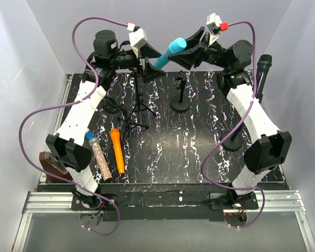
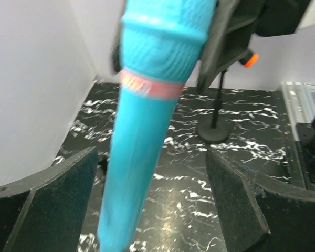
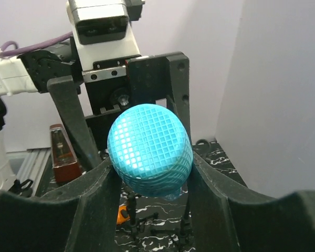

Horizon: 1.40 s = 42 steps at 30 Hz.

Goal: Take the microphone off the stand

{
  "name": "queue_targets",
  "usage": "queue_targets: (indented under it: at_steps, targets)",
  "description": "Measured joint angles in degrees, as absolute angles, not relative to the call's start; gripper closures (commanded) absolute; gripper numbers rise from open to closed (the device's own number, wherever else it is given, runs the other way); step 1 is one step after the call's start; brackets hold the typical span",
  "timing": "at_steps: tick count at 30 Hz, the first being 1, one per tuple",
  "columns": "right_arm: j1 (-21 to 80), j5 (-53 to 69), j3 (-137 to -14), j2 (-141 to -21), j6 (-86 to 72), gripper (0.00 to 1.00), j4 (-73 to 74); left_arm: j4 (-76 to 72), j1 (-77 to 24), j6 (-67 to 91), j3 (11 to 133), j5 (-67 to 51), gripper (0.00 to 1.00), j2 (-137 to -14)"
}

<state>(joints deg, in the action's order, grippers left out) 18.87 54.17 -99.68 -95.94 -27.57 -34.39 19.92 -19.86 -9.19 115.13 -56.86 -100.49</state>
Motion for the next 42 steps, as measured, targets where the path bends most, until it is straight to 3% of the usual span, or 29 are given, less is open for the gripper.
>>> queue_targets:
  at_steps: [4, 7, 9, 11, 12, 13, 20, 26, 31, 34, 38, 42]
  targets:
    - [18.90, 57.71, -100.01, -95.94, -29.58, 0.99, -36.45, 21.82, -24.21, -9.96, 117.62, -57.58, 0.41, -102.30]
    - [18.87, 59.44, -100.01, -95.92, -30.63, 0.99, -37.08, 22.87, -25.50, -10.61, 118.04, -56.45, 0.67, -103.96]
    - [18.87, 59.72, -99.92, -95.85, -30.87, 0.88, -37.10, 23.51, -25.52, -11.49, 118.13, -55.46, 0.80, -104.84]
    - [18.83, 58.15, -98.83, -95.55, -32.25, 0.60, -36.25, 24.67, -25.82, -13.08, 118.65, -55.53, 0.90, -105.12]
    - [18.68, 57.56, -97.97, -95.09, -32.60, 0.36, -36.25, 25.61, -26.00, -13.50, 119.17, -54.87, 0.95, -105.25]
    - [18.61, 56.95, -97.06, -94.32, -32.73, 0.24, -36.12, 26.50, -26.06, -13.82, 119.74, -54.48, 0.97, -105.38]
    - [18.55, 55.59, -85.52, -85.36, -29.61, 0.15, -31.77, 28.60, -25.67, -15.77, 121.91, -45.82, 1.00, -104.12]
    - [18.65, 52.16, -73.36, -74.52, -20.93, 0.18, -21.80, 32.18, -25.58, -23.92, 121.95, -25.58, 1.00, -98.94]
    - [18.72, 50.48, -72.38, -73.19, -9.93, 0.19, -10.20, 28.77, -22.48, -27.97, 110.85, -0.23, 1.00, -86.04]
    - [18.72, 48.90, -73.17, -73.91, -1.74, 0.19, -0.60, 27.81, -14.28, -24.18, 105.21, 13.67, 1.00, -79.99]
    - [18.76, 44.31, -78.06, -77.08, 10.11, 0.20, 14.44, 30.57, -7.40, -17.85, 94.96, 24.01, 1.00, -73.89]
    - [18.74, 40.27, -82.50, -79.77, 16.60, 0.21, 24.16, 40.07, -5.45, -8.78, 84.03, 26.02, 1.00, -68.99]
